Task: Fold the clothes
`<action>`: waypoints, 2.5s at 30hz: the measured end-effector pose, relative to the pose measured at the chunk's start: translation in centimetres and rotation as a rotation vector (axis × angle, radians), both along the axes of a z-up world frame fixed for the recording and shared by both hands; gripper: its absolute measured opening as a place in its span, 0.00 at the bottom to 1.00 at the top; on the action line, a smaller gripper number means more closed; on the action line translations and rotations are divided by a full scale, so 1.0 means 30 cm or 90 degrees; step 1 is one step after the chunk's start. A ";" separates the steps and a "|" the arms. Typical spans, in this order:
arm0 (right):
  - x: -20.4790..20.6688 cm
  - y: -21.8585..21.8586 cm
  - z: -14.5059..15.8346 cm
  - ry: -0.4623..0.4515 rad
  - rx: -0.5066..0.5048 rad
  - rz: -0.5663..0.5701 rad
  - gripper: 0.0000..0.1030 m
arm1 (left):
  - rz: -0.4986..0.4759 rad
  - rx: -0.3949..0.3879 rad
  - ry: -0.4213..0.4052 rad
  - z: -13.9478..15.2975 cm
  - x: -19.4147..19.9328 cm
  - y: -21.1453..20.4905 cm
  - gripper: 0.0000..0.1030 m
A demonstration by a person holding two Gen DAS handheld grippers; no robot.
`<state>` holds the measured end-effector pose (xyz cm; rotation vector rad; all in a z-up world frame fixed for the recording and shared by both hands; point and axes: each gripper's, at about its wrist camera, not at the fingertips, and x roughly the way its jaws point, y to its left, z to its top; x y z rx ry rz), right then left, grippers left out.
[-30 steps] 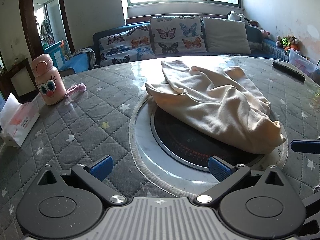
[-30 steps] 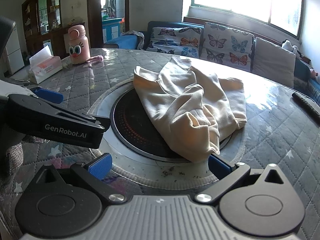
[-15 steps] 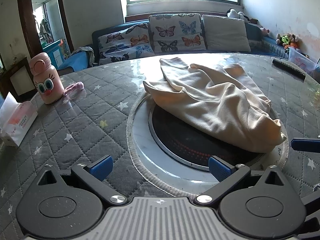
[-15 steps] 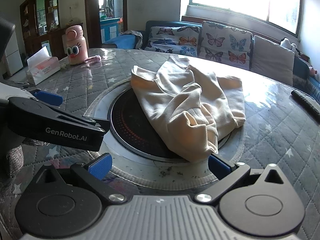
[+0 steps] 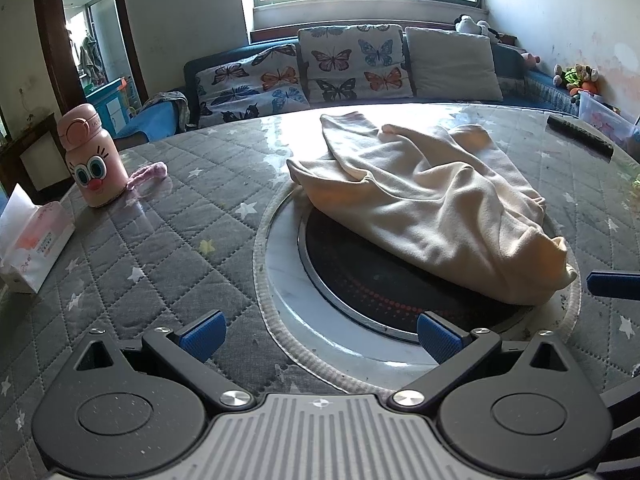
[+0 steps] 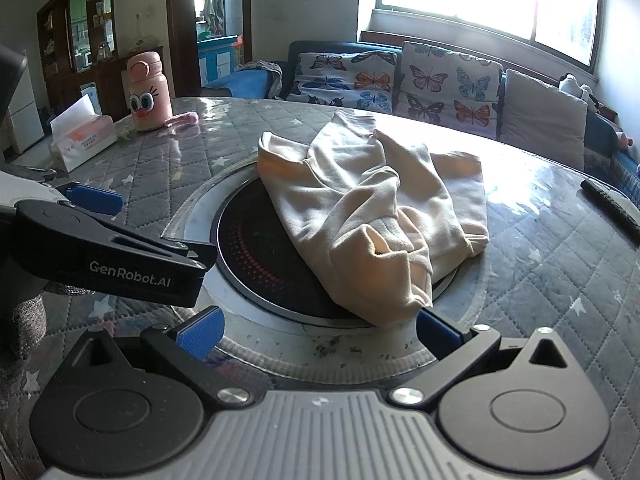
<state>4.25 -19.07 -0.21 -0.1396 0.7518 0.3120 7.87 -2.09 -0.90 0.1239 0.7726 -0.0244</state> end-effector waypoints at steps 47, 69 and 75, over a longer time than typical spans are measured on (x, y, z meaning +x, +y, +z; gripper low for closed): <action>0.321 -0.106 0.002 0.018 0.070 -0.017 0.67 | -0.038 -0.016 -0.016 0.078 0.229 -0.014 0.96; 0.288 0.002 0.029 -0.013 0.065 0.079 0.10 | -0.034 -0.034 -0.051 0.158 0.208 0.060 0.85; 0.173 0.091 0.043 -0.030 0.024 0.163 0.10 | -0.067 -0.035 -0.054 0.181 0.172 0.037 0.86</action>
